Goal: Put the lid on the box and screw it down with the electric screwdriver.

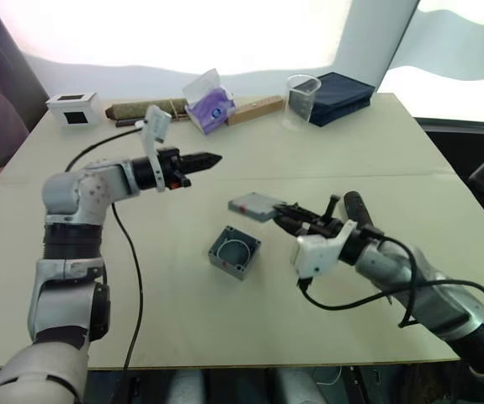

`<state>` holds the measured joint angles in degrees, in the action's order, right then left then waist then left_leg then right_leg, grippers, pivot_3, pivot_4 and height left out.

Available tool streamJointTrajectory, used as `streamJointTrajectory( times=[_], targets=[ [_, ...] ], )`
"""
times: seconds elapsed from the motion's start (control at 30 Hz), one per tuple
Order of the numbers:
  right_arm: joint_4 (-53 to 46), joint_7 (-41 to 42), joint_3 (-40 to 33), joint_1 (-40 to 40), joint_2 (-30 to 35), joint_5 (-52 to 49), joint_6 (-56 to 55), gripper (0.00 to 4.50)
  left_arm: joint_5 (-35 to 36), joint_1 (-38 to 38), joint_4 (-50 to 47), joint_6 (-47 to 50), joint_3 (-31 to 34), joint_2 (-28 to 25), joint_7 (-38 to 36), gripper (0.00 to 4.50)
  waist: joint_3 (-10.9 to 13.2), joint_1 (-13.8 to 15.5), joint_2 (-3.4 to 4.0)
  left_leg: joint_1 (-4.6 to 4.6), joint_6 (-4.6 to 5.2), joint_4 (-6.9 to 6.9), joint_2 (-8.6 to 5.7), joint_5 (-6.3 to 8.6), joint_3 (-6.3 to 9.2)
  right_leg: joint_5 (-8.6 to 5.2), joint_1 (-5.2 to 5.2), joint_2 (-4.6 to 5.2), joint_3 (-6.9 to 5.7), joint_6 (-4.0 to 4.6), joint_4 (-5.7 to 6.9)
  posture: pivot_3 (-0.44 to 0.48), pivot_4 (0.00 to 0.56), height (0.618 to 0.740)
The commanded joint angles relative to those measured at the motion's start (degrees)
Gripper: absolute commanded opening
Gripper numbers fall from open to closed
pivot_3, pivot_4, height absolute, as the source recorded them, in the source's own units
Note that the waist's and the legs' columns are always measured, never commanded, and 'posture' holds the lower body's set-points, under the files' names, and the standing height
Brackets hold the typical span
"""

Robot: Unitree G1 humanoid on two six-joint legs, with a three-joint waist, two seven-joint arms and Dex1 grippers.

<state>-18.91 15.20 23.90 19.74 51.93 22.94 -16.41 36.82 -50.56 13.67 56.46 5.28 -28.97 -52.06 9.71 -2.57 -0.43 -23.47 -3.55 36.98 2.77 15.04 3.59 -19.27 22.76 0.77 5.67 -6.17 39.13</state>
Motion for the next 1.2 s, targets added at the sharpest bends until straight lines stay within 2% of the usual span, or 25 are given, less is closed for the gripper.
streamJointTrajectory(
  times=[0.03,0.27,0.5,1.2],
  targets=[
    [3.14,-4.94,-0.14,1.70,-1.37,10.56,-12.42,0.29,-2.75,1.72,-4.55,-3.46,-5.58,-2.54,-4.69,0.07,0.01,0.03,-0.01,0.00,-0.01,0.01,0.00,-0.01,-0.03,0.00,-0.01,0.02,0.03,0.00,0.00,0.000,0.150,0.737],
    [9.17,-7.68,-1.46,2.33,-7.21,19.04,-16.65,0.29,-4.89,3.78,-6.39,-5.95,-11.13,-4.47,-9.93,0.07,0.02,0.19,-0.03,0.01,-0.12,0.03,-0.01,-0.07,-0.03,0.01,-0.03,0.03,0.04,0.01,0.04,0.000,0.150,0.737],
    [10.24,-10.27,-2.49,-0.03,-9.14,24.72,-17.70,0.29,-7.85,5.62,-5.74,-9.42,-13.84,-5.00,-12.15,0.07,0.02,0.13,-0.03,0.03,-0.12,0.02,-0.01,-0.07,-0.02,0.01,-0.04,0.03,0.04,0.01,0.06,0.000,0.150,0.737],
    [12.70,-9.91,-1.95,-1.83,-11.92,28.81,-18.49,0.29,-12.04,9.17,-7.81,-11.84,-16.33,-4.76,-13.35,0.07,0.02,0.14,-0.03,0.07,-0.11,0.06,-0.01,-0.07,-0.01,0.01,-0.10,0.04,0.03,0.01,0.09,0.000,0.150,0.737]
  ],
)
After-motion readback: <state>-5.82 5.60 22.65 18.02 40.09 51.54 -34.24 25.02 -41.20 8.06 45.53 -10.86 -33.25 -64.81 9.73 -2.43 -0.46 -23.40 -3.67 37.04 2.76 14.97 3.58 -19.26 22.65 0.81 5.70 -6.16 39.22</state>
